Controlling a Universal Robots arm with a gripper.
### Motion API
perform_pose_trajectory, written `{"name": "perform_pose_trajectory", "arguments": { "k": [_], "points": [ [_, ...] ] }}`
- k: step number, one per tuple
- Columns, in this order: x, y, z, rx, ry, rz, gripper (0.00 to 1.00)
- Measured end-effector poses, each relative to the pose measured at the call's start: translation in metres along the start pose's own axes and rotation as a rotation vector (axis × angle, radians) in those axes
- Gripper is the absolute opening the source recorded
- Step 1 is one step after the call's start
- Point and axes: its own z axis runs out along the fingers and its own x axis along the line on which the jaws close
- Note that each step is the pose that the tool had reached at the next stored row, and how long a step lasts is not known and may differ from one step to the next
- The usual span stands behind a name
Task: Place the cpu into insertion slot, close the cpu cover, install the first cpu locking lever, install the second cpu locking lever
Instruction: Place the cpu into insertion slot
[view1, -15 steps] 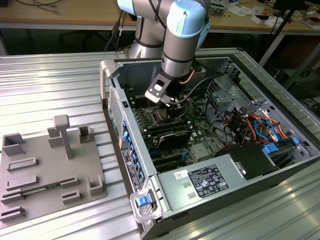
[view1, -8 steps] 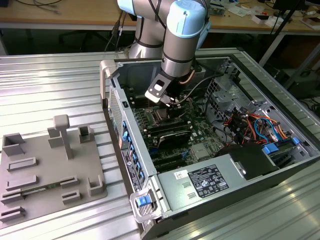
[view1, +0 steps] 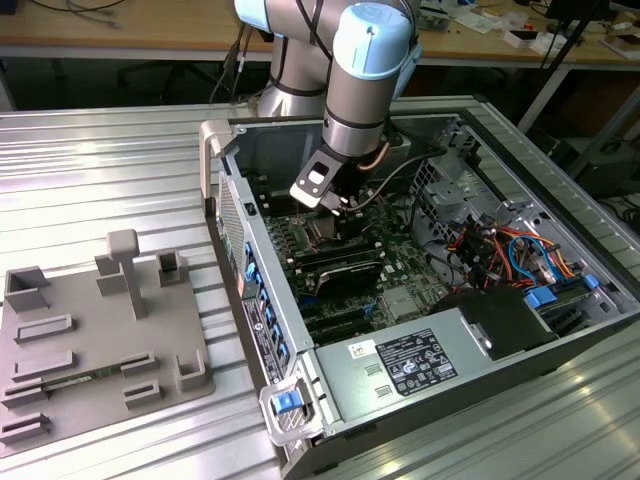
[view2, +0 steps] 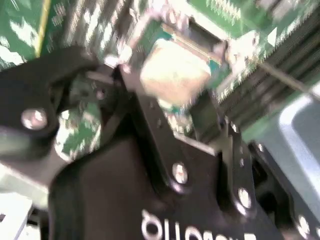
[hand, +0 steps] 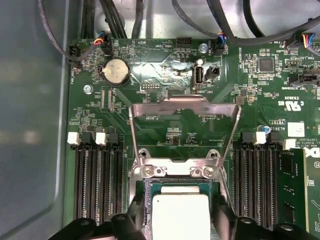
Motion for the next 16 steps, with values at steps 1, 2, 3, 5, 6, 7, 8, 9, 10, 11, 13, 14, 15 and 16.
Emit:
{"name": "perform_pose_trajectory", "arguments": {
  "k": [1, 2, 3, 5, 6, 7, 8, 9, 10, 11, 13, 14, 15, 16],
  "points": [
    [-0.0001, -0.0001, -0.0003, 0.0008, -0.0008, 0.000, 0.67],
    [-0.0002, -0.0002, -0.0005, 0.0012, -0.0012, 0.000, 0.67],
    [-0.0003, -0.0002, -0.0005, 0.0010, -0.0013, 0.000, 0.67],
    [-0.0003, -0.0002, -0.0005, 0.0010, -0.0014, 0.000, 0.67],
    [-0.0003, -0.0002, -0.0005, 0.0011, -0.0014, 0.000, 0.67],
    [-0.0003, -0.0002, -0.0004, 0.0010, -0.0014, 0.000, 0.67],
    [-0.0003, -0.0002, -0.0004, 0.0010, -0.0013, 0.000, 0.67],
    [-0.0003, -0.0002, -0.0004, 0.0011, -0.0014, 0.000, 0.67],
    [-0.0003, -0.0002, -0.0004, 0.0010, -0.0014, 0.000, 0.67],
    [-0.0003, -0.0002, -0.0004, 0.0011, -0.0013, 0.000, 0.67],
    [-0.0003, -0.0002, -0.0004, 0.0010, -0.0013, 0.000, 0.67],
    [-0.0003, -0.0002, -0.0004, 0.0010, -0.0014, 0.000, 0.67],
    [-0.0003, -0.0002, -0.0003, 0.0010, -0.0014, 0.000, 0.67],
    [-0.0003, -0.0002, -0.0003, 0.0011, -0.0014, 0.000, 0.67]
  ]
}}
